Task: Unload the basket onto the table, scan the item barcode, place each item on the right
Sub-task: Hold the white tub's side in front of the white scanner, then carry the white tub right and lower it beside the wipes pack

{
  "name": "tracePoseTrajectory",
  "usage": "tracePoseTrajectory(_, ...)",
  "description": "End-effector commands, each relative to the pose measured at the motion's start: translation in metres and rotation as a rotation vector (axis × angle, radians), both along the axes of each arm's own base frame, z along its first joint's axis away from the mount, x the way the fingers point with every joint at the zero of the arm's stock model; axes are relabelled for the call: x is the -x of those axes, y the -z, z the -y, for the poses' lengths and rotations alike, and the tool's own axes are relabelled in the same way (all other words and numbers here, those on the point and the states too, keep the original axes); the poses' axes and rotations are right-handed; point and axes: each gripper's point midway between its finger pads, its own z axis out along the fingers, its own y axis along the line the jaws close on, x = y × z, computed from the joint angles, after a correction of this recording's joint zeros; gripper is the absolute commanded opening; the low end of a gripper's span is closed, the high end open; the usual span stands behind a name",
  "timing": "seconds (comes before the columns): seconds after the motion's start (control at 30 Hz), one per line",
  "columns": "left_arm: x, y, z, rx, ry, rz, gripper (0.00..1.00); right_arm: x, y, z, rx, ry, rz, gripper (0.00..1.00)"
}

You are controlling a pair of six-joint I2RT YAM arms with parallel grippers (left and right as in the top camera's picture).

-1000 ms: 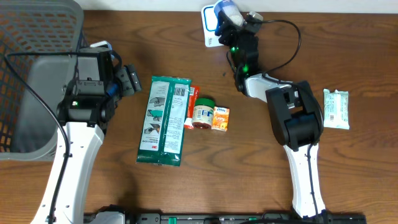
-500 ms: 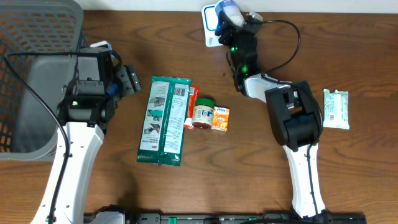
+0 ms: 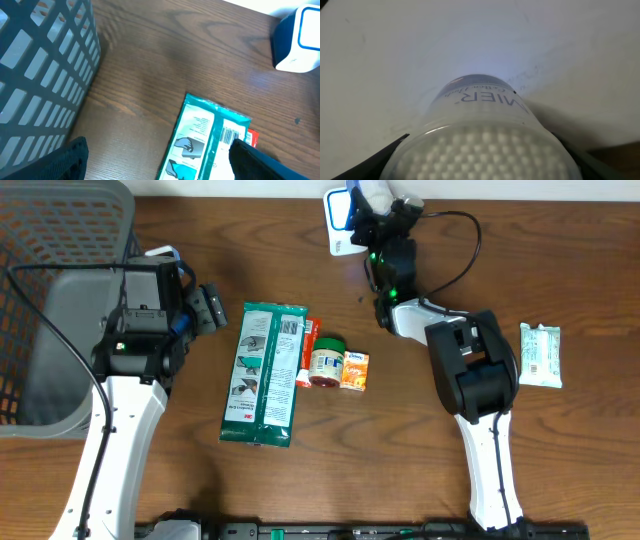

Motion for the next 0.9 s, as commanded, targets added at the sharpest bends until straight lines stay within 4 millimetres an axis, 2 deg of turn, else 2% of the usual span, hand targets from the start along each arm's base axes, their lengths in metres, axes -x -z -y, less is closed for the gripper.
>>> tracePoseTrajectory(0.0, 0.001, -0.002, -0.003, -0.005, -0.015, 0.007, 0.86, 0.008, -0.064, -0.013, 0.07, -0.073, 0.097, 0.01)
tracePoseTrajectory(0.13, 0.001, -0.002, -0.003, -0.005, -0.015, 0.007, 0.86, 0.019, -0.103, -0.014, 0.169, -0.091, 0.061, 0.01)
tracePoseTrajectory(0.2, 0.001, -0.002, -0.003, -0.005, -0.015, 0.007, 0.86, 0.031, -0.129, -0.01, 0.24, -0.092, 0.004, 0.01)
tracePoseTrajectory(0.23, 0.001, -0.002, -0.003, -0.005, -0.015, 0.007, 0.86, 0.047, -0.149, -0.002, 0.289, -0.093, -0.051, 0.01)
tracePoseTrajectory(0.33, 0.001, -0.002, -0.003, -0.005, -0.015, 0.007, 0.86, 0.081, -0.18, 0.02, 0.376, -0.091, -0.142, 0.01)
tracePoseTrajectory(0.47, 0.001, -0.002, -0.003, -0.005, -0.015, 0.007, 0.86, 0.131, -0.195, 0.063, 0.465, -0.073, -0.299, 0.01)
tracePoseTrajectory(0.53, 0.001, -0.002, -0.003, -0.005, -0.015, 0.007, 0.86, 0.157, -0.19, 0.091, 0.494, -0.055, -0.403, 0.01)
tracePoseTrajectory(0.67, 0.001, -0.002, -0.003, -0.005, -0.015, 0.007, 0.86, 0.208, -0.16, 0.143, 0.514, -0.014, -0.656, 0.01)
tracePoseTrajectory(0.83, 0.001, -0.002, -0.003, -0.005, -0.015, 0.007, 0.86, 0.27, -0.092, 0.2, 0.512, 0.024, -1.063, 0.01)
tracePoseTrajectory(0.87, 0.001, -0.002, -0.003, -0.005, -0.015, 0.007, 0.86, 0.277, -0.083, 0.207, 0.51, 0.033, -1.114, 0.01)
